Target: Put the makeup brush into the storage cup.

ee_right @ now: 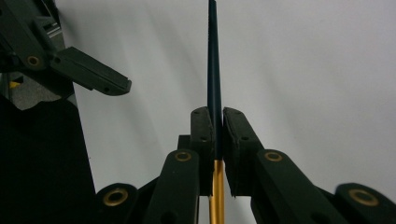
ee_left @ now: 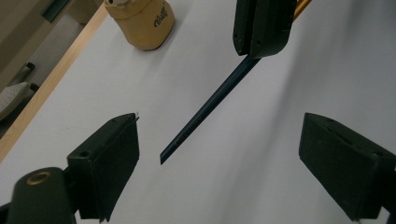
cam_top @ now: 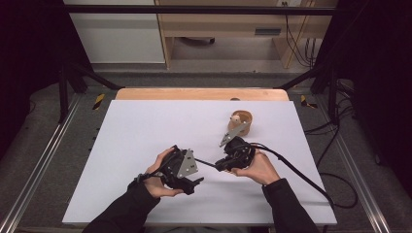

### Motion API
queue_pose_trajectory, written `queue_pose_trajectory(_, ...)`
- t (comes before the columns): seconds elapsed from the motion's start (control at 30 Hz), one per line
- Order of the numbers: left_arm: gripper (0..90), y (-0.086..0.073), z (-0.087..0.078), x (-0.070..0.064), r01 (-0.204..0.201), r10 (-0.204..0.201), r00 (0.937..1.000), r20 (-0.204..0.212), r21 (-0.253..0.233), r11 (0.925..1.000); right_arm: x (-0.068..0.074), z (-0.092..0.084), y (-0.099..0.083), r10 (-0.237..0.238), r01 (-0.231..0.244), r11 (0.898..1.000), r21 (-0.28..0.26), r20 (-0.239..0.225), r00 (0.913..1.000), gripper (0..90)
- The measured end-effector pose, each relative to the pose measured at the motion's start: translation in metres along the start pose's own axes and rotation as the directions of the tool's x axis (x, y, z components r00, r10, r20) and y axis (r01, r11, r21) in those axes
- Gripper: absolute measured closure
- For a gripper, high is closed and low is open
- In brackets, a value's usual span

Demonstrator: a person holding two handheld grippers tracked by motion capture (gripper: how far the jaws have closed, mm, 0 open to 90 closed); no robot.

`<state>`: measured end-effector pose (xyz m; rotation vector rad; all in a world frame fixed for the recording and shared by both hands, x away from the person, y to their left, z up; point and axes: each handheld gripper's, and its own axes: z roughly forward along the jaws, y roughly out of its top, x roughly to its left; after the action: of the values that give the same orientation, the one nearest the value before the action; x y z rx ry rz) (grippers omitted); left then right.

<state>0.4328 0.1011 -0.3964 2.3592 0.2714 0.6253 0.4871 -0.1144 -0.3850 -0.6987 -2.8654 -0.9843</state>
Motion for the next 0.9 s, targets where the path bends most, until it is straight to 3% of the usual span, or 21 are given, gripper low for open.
queue_pose_trajectory(0.17, 13.7, 0.004, 0.005, -0.005, -0.046, 0.046, 0.9989, 0.001, 0.007, 0.9989, 0.001, 0.001, 0.0, -0.005, 0.005, 1.0, 0.009, -0.002, 1.0, 83.5)
queue_pose_trajectory(0.33, 16.5, 0.007, 0.008, -0.007, -0.114, 0.115, 0.9932, -0.017, 0.033, 0.9929, 0.002, 0.004, -0.001, 0.001, -0.001, 1.0, 0.022, -0.006, 1.0, 83.5)
queue_pose_trajectory(0.63, 21.9, 0.013, 0.018, -0.012, -0.167, 0.17, 0.9844, -0.046, 0.054, 0.9844, 0.003, 0.002, -0.001, 0.002, -0.001, 1.0, 0.022, -0.018, 0.9998, 83.5)
queue_pose_trajectory(0.67, 21.9, 0.014, 0.019, -0.013, -0.18, 0.182, 0.9829, -0.026, 0.066, 0.9814, 0.003, 0.002, -0.001, 0.002, -0.001, 1.0, 0.022, -0.018, 0.9998, 83.5)
queue_pose_trajectory(0.9, 29.2, 0.014, 0.024, -0.016, -0.239, 0.244, 0.9686, -0.049, 0.081, 0.9675, 0.003, 0.003, -0.001, 0.001, -0.001, 1.0, 0.023, -0.022, 0.9998, 83.5)
